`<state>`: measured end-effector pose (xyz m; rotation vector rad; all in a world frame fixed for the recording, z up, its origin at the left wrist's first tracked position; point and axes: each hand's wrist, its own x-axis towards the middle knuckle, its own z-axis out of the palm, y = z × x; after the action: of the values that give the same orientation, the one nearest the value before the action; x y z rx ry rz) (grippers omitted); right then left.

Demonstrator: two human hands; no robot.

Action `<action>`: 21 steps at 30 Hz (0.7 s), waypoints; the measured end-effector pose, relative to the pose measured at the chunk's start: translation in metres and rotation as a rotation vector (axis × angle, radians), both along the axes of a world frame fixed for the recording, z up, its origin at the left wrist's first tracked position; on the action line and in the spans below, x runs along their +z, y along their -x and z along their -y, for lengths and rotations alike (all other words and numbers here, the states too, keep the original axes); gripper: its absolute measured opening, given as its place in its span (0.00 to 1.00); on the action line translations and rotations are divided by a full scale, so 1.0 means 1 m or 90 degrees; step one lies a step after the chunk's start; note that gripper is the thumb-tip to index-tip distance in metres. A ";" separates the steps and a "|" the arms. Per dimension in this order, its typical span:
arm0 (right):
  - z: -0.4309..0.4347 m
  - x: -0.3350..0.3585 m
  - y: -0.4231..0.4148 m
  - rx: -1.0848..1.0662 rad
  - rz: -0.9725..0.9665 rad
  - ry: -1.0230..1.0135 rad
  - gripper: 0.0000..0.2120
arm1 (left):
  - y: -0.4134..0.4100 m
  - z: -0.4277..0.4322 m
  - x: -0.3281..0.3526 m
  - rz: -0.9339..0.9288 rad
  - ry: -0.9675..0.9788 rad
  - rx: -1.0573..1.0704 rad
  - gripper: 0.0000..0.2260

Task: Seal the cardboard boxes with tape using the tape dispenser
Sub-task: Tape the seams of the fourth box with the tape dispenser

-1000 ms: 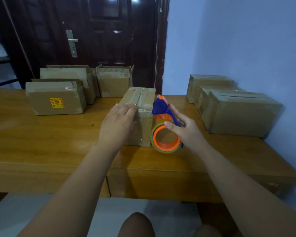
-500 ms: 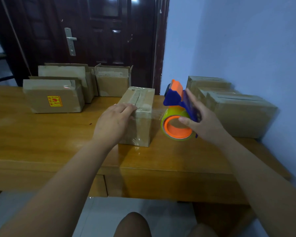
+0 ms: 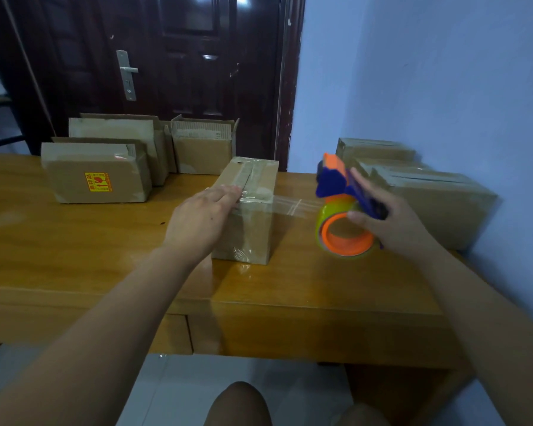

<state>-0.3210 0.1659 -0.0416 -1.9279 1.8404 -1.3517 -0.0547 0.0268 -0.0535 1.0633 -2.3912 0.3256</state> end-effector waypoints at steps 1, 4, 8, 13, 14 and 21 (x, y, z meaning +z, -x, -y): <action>-0.002 0.002 0.002 -0.003 -0.003 0.004 0.32 | 0.001 0.000 0.000 -0.001 -0.003 0.000 0.23; -0.002 0.003 0.003 -0.035 -0.232 -0.089 0.34 | 0.002 0.001 -0.002 -0.005 -0.014 0.004 0.23; 0.008 0.004 -0.009 -0.015 -0.369 -0.214 0.33 | 0.002 0.003 -0.001 -0.005 -0.013 -0.006 0.23; 0.017 0.025 -0.020 0.020 -0.397 -0.248 0.32 | 0.003 0.002 -0.001 -0.021 -0.015 -0.009 0.22; 0.019 0.029 -0.021 0.030 -0.397 -0.260 0.31 | 0.004 0.001 -0.001 -0.024 -0.018 -0.008 0.23; 0.036 0.068 -0.030 0.039 -0.400 -0.376 0.27 | 0.027 -0.016 -0.001 0.065 0.034 -0.048 0.32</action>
<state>-0.2912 0.1297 0.0260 -2.1463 2.0672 -0.1060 -0.0818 0.0431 -0.0544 0.9516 -2.4915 0.4244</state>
